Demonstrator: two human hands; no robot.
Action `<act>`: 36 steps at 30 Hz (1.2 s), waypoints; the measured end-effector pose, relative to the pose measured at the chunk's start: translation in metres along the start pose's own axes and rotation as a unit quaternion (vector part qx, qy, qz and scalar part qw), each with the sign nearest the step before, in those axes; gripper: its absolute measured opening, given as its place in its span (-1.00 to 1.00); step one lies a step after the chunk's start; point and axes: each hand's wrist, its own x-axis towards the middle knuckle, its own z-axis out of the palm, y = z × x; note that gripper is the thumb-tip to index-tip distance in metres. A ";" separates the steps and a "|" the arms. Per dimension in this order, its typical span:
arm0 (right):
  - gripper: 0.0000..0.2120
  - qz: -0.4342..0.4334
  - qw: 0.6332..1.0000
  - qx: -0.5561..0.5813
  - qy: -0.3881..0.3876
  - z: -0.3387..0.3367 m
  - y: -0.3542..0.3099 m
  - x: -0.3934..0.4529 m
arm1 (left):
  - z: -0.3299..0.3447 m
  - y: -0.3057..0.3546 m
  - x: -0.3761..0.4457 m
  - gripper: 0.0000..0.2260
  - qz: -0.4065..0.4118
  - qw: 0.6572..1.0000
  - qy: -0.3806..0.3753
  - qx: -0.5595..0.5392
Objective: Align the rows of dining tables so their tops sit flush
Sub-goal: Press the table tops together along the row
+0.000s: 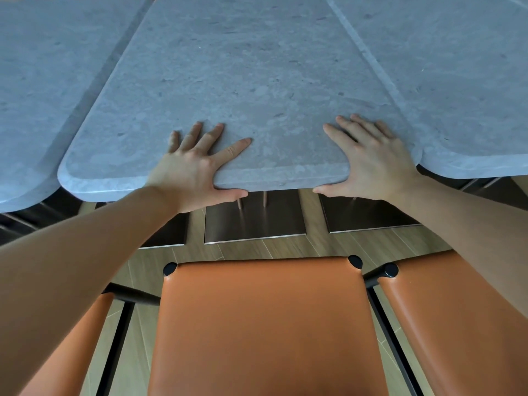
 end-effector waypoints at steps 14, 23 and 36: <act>0.22 0.045 0.994 0.069 -0.070 -0.015 -0.004 -0.002 | -0.016 0.019 -0.009 -0.11 -0.072 0.992 -0.086 -0.049; 0.02 0.113 0.988 0.101 -0.034 -0.010 -0.023 -0.025 | -0.020 0.046 -0.024 -0.29 -0.131 0.986 -0.081 -0.070; -0.27 0.209 0.936 0.245 -0.144 -0.061 -0.062 -0.050 | -0.060 0.081 -0.070 -0.31 -0.186 0.948 -0.086 -0.244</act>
